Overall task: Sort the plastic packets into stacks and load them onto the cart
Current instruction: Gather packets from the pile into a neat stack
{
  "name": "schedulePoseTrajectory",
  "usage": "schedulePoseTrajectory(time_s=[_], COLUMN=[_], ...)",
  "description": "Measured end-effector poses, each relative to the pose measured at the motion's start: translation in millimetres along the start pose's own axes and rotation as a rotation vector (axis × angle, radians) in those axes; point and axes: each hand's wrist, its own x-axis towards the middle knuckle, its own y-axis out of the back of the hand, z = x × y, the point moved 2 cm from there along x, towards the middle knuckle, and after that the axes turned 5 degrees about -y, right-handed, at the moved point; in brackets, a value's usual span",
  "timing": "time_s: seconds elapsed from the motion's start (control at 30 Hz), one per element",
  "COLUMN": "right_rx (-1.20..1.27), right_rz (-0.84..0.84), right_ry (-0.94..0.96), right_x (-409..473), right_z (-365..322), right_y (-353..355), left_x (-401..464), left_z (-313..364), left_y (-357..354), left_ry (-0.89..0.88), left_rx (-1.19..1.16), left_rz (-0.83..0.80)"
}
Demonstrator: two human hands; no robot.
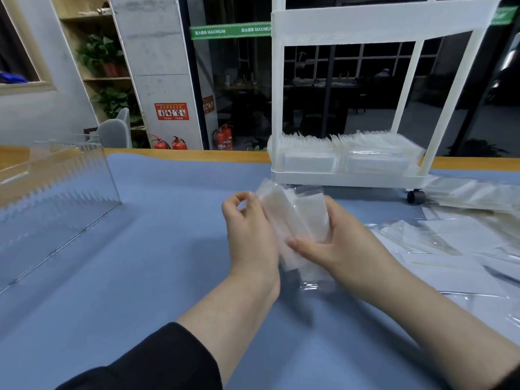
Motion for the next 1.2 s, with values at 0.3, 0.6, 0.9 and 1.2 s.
schedulePoseTrajectory(time_s=[0.3, 0.6, 0.9, 1.2], right_rx=[-0.639, -0.301, -0.212, -0.080], right_rz=[-0.070, -0.014, 0.096, 0.067], right_ry=[0.076, -0.089, 0.026, 0.061], right_x=[0, 2, 6, 9], right_z=[-2, 26, 40, 40], right_y=[28, 35, 34, 33], left_x=[-9, 0, -1, -2], left_z=[21, 1, -6, -9], left_y=[-6, -5, -6, -7], left_ry=[-0.245, -0.077, -0.078, -0.184], left_rx=[0.271, 0.328, 0.340, 0.359], left_rz=[-0.375, -0.295, -0.269, -0.251])
